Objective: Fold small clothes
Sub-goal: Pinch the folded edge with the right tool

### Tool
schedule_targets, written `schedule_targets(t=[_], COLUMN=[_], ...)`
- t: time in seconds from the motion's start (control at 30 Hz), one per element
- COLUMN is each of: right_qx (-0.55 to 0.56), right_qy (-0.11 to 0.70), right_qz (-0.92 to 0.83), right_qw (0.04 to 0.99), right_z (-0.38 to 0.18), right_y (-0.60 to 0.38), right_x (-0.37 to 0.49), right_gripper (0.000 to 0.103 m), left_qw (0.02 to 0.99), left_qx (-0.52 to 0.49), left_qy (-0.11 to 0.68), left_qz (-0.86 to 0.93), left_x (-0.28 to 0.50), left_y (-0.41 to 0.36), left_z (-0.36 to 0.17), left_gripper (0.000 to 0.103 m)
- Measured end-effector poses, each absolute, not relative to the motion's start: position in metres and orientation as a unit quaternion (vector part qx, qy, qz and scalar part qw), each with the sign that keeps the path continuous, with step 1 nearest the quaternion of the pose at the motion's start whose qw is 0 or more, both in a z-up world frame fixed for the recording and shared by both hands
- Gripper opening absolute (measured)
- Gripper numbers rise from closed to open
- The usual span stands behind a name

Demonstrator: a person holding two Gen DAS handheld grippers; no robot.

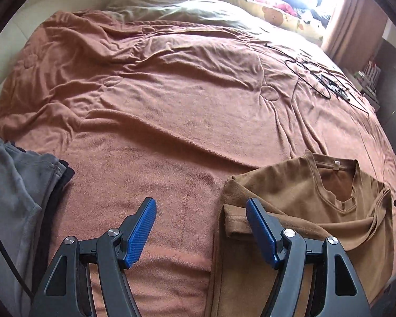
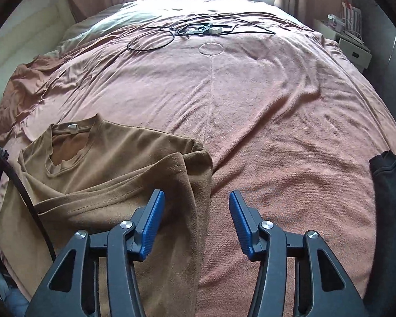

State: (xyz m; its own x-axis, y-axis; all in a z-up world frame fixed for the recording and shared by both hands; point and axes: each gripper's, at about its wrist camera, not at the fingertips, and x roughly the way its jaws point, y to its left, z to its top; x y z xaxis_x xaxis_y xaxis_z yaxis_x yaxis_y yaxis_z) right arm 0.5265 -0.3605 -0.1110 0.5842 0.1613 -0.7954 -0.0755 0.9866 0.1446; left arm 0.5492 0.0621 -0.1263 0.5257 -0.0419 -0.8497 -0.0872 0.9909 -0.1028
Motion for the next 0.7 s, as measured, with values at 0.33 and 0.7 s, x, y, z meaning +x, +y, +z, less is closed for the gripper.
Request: schedule_targets(t=[0.33,0.7], right_qx=[0.058,0.086], right_qy=[0.454,0.427], right_qz=[0.092,0.047], right_qw=[0.885,0.899], right_z=[-0.117,-0.109], right_y=[-0.344,-0.358], right_x=[0.549,0.535], right_gripper=[0.018,0.0], left_qw=[0.861,0.817], left_qx=[-0.017,0.055], left_qy=[0.509,0.572], left_qz=[-0.017,-0.047], left_x=[0.535,0.538], left_y=[0.057,0.025], left_z=[-0.132,-0.18], left_gripper=[0.073,0.073])
